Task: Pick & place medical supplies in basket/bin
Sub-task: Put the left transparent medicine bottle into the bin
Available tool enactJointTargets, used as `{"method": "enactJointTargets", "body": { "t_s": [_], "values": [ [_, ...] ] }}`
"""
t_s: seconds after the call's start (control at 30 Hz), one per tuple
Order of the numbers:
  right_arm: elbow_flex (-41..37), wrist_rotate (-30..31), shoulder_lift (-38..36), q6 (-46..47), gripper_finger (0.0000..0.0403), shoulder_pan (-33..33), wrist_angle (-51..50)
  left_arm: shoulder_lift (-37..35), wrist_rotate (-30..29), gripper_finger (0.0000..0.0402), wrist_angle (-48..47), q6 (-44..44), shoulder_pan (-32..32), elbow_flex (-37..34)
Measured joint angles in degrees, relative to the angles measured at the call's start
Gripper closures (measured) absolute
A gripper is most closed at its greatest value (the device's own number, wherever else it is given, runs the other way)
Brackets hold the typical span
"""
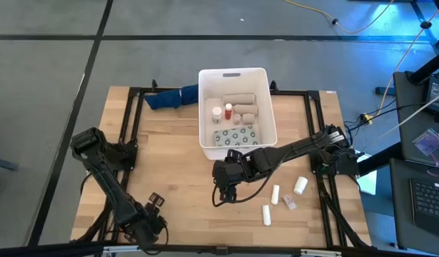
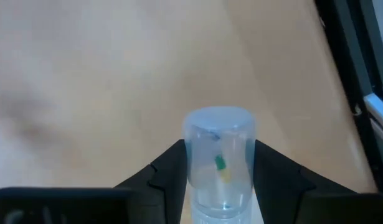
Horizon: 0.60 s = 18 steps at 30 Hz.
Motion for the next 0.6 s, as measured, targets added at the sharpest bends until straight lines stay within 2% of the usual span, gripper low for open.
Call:
{"method": "enactJointTargets", "body": {
  "t_s": [0.13, 0.23, 0.4, 0.5, 0.6],
  "values": [
    [0.4, -5.1, 0.0, 0.1, 0.0107, -1.1, 0.7, -4.1, -11.5, 0.0257, -9.9, -4.4, 1.6, 5.3],
    [0.4, -7.9, 0.0, -1.0, 0.0107, -1.7, 3.0, -8.3, -23.6, 0.0257, -12.1, -9.7, 3.1, 8.3],
    [0.4, -12.5, 0.0, -3.0, 0.0107, -2.9, 6.7, -16.1, -43.5, 0.0257, -11.7, -13.5, 5.0, 11.4],
    [0.4, -15.6, -0.6, -3.8, 0.0107, -3.7, 9.4, -20.8, -55.6, 0.0257, -8.2, -11.8, 5.1, 12.6],
    [0.4, -19.0, -2.4, -4.0, 0.0107, -4.8, 12.4, -24.9, -64.9, 0.0256, 0.6, -2.4, 5.2, 12.6]
  ]
}}
